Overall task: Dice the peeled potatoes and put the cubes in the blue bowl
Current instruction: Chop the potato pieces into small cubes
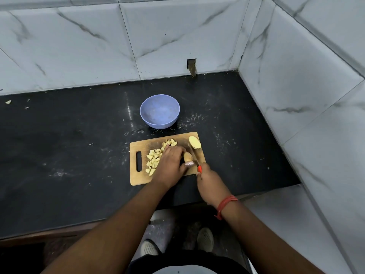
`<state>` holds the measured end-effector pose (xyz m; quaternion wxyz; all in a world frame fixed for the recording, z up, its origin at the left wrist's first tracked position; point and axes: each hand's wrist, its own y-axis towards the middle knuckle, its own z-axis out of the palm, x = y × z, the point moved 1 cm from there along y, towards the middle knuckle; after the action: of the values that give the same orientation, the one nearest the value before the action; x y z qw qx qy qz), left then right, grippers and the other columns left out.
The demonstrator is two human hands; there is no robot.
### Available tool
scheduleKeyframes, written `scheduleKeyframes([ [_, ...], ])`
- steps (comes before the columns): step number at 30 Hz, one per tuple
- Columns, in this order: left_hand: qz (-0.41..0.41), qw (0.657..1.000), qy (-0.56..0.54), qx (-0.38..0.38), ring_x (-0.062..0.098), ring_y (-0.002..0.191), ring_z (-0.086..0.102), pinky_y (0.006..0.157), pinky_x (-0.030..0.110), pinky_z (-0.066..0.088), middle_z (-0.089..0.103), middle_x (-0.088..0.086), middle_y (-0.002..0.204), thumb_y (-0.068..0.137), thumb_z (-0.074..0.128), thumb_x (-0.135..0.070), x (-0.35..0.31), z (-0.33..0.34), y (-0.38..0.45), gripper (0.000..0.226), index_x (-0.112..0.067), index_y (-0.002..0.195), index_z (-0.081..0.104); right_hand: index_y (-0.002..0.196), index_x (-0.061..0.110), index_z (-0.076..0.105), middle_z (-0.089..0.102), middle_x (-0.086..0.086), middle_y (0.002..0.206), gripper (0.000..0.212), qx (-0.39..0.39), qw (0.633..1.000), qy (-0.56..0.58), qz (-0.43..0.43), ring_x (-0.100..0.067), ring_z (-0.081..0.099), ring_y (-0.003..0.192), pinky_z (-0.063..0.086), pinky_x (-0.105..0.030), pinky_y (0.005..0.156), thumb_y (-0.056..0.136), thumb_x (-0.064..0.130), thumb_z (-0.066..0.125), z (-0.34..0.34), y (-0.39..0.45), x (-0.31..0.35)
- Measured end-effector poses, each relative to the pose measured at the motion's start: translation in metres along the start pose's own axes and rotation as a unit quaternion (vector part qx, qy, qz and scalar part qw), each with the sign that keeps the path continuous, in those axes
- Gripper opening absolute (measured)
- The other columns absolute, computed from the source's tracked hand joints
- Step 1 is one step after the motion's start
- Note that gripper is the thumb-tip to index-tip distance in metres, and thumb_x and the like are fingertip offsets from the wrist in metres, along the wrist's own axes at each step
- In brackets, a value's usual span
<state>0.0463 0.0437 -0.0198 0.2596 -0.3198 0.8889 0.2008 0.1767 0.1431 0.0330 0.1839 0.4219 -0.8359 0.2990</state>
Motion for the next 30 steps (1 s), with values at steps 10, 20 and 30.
scheduleKeyframes([
  [10,-0.016,1.0,-0.001,-0.003,0.015,0.099,0.042,0.108,0.05,0.037,0.06,0.002,0.1,0.087,0.073,-0.032,-0.003,0.001,0.001,0.028,-0.013,0.1,0.057,0.122,0.005,0.04,0.063,-0.016,0.107,0.023,0.05,0.995,-0.07,0.04,-0.031,0.065,0.09,0.045,-0.034,0.062,0.1,0.013,0.039,0.001,-0.002,0.011],
  [20,-0.024,0.999,0.037,-0.032,0.023,0.102,0.054,0.123,0.052,0.012,0.06,-0.001,0.099,0.092,0.055,-0.048,-0.005,0.01,-0.001,0.032,-0.016,0.095,0.054,0.13,0.0,0.044,0.054,-0.02,0.124,0.035,0.112,0.99,-0.075,0.045,-0.036,0.055,0.113,0.047,-0.038,0.093,0.096,0.008,0.043,-0.007,0.014,0.026],
  [30,-0.026,0.994,0.095,-0.039,0.022,0.115,0.055,0.124,0.055,0.005,0.066,0.002,0.113,0.095,0.045,-0.052,-0.001,0.015,-0.007,0.041,-0.014,0.098,0.059,0.137,0.001,0.038,0.053,-0.02,0.128,0.04,0.119,0.985,-0.124,0.022,-0.037,0.055,0.115,0.046,-0.042,0.092,0.098,0.01,0.041,-0.006,0.012,0.016],
])
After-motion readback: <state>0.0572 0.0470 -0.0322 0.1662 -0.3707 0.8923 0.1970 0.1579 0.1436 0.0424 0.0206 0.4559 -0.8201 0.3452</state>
